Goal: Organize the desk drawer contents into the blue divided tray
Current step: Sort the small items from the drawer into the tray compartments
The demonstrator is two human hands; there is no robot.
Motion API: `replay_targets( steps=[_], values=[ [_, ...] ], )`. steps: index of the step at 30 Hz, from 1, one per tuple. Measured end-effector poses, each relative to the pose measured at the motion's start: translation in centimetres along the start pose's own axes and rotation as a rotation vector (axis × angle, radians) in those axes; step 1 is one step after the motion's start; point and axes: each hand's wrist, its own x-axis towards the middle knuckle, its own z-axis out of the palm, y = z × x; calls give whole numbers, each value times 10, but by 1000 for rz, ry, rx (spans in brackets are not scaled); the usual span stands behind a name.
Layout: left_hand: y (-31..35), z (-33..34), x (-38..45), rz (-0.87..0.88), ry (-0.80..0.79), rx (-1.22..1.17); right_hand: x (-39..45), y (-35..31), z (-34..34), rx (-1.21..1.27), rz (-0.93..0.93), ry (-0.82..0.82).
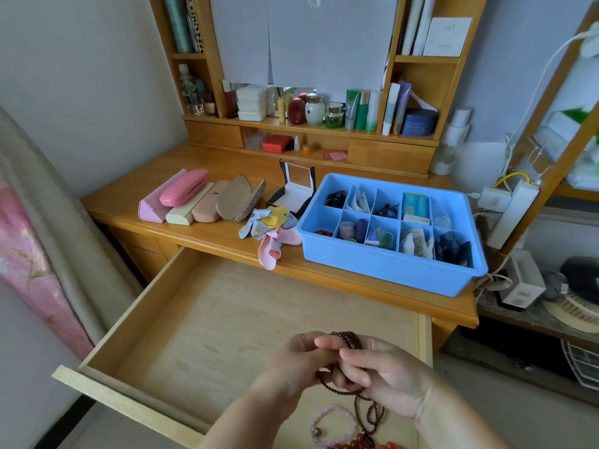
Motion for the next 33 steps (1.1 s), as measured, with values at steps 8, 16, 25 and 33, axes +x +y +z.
replay_targets(
  steps=[8,16,25,33],
  values=[
    [9,0,-1,70,75,12,-5,-28,-8,-216,-135,490],
    [10,-22,15,33,227,-130,2,-56,3,-646,-50,315],
    [7,-40,35,94,-75,-534,42,-143,35,-1040,-95,36],
    [-56,-100,38,-159,521,-274,111,-231,0,-1074,-168,292]
  ],
)
